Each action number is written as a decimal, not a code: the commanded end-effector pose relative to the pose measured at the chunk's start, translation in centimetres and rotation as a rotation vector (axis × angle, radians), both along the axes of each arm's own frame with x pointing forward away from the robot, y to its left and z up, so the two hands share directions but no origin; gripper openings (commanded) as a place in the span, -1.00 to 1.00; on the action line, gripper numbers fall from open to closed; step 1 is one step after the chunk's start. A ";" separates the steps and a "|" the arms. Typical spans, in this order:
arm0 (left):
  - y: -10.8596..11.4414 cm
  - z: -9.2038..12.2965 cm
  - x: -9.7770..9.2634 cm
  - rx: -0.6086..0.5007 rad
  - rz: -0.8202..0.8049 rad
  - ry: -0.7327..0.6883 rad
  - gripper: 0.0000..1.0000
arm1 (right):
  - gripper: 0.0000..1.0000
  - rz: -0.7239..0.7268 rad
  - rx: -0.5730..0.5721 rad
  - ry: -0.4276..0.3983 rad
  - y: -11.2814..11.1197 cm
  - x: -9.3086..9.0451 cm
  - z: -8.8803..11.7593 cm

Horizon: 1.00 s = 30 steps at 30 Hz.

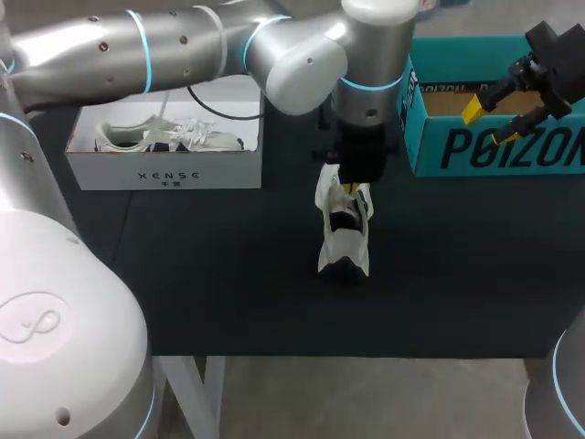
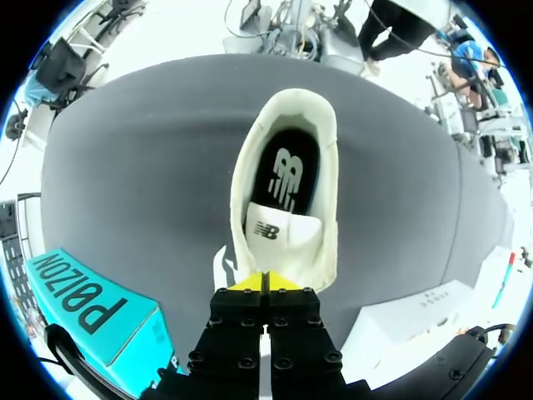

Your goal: Take the shoe out of the shoebox, open the shoe tongue, remove and reinsert the insole, then place the shoe into the shoebox

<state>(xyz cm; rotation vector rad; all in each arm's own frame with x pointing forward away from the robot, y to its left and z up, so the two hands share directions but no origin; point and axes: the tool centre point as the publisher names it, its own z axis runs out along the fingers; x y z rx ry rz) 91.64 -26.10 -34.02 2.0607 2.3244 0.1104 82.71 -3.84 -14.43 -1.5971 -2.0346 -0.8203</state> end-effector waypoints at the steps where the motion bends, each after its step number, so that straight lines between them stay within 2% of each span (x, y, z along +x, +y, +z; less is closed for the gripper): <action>1: 0.1 -0.4 -0.4 0.002 0.000 -0.006 -1.00 | 1.00 0.000 -0.003 0.001 0.0 0.1 0.0; 6: 0.5 -0.8 -1.0 0.028 0.005 0.011 -1.00 | 1.00 0.000 -0.003 0.001 0.0 0.1 0.0; 11: 1.0 1.2 -2.3 -0.003 0.004 -0.004 -1.00 | 1.00 0.000 -0.003 0.001 0.0 0.1 0.0; 15: 0.8 1.8 -3.9 -0.038 -0.024 -0.004 -1.00 | 1.00 0.000 -0.003 0.001 0.0 0.1 0.0; 24: 0.1 1.2 -6.6 -0.037 -0.083 0.037 -1.00 | 1.00 0.000 -0.003 0.001 0.0 0.1 0.0; 28: 0.1 1.7 -6.7 -0.079 0.044 0.066 -1.00 | 1.00 0.000 -0.003 0.001 0.0 0.1 0.0; 30: 0.2 1.9 -6.5 -0.077 0.206 0.024 -1.00 | 1.00 0.000 -0.003 0.001 0.0 0.1 0.0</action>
